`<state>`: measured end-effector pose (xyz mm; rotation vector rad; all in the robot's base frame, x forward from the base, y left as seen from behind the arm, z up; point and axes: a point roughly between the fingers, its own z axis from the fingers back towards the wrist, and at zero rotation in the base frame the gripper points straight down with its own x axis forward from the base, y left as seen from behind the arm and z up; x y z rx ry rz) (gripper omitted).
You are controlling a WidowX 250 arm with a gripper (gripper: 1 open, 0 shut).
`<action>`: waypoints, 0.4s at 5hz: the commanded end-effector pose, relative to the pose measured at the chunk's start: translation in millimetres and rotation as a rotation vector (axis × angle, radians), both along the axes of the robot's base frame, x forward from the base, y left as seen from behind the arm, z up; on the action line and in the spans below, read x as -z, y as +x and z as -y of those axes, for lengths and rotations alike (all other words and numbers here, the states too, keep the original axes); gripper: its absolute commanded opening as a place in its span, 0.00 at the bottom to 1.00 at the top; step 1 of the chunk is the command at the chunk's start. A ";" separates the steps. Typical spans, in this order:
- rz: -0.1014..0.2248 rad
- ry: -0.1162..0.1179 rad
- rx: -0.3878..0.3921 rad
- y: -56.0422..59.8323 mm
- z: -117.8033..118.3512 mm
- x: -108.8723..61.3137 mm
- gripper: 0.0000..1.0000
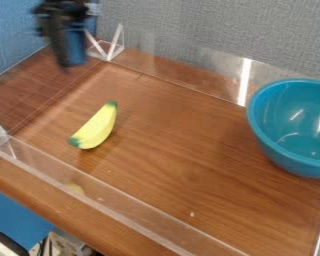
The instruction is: Remove the mushroom from the blue bowl and put it on the table
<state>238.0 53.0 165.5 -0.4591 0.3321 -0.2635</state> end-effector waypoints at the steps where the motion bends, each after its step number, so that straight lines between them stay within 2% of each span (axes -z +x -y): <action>1: 0.098 0.013 0.104 7.3 42.4 -20.1 0.00; 2: 0.102 -0.003 0.188 -5.0 87.4 -20.7 0.00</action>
